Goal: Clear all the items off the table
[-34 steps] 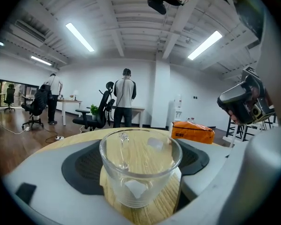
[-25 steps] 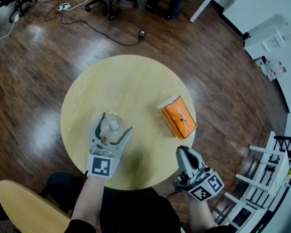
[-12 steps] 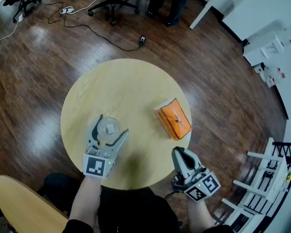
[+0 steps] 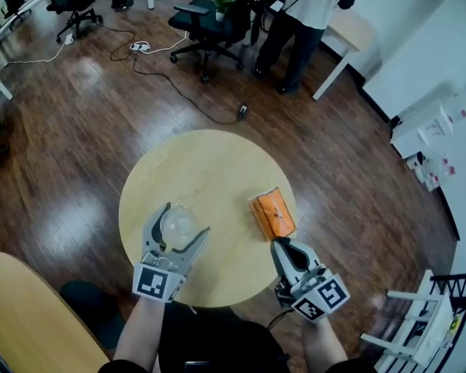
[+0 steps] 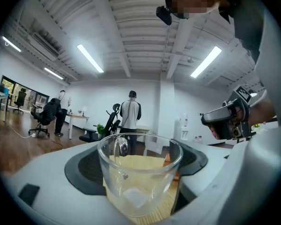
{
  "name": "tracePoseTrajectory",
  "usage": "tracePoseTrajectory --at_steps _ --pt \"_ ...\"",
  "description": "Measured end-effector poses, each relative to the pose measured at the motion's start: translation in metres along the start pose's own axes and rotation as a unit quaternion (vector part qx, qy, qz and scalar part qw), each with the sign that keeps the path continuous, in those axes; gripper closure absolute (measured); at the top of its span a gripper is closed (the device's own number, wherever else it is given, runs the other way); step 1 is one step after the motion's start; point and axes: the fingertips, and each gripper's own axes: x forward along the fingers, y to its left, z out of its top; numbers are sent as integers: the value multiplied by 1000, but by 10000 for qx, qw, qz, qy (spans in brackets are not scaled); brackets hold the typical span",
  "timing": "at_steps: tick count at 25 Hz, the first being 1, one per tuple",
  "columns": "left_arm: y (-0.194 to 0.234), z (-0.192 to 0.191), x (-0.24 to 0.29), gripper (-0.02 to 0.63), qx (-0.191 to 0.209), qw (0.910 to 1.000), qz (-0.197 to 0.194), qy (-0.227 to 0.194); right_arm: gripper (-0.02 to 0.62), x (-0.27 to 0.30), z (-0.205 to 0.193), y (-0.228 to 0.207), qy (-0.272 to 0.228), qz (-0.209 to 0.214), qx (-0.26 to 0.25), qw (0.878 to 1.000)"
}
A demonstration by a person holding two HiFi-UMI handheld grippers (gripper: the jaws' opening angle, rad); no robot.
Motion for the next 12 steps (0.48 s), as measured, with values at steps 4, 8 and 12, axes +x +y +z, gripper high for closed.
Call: tracePoseTrajectory --at_steps 4,8,12 --pt "17 42 -40 186 238 9981 378 -414 577 28 24 35 -163 557 -367 9976" --pt "37 80 -102 186 387 9942 851 -530 577 59 32 97 -242 1290 -429 9904" --pt "56 121 -172 186 402 9851 1454 -830 577 86 38 180 -265 2061 -633 9761"
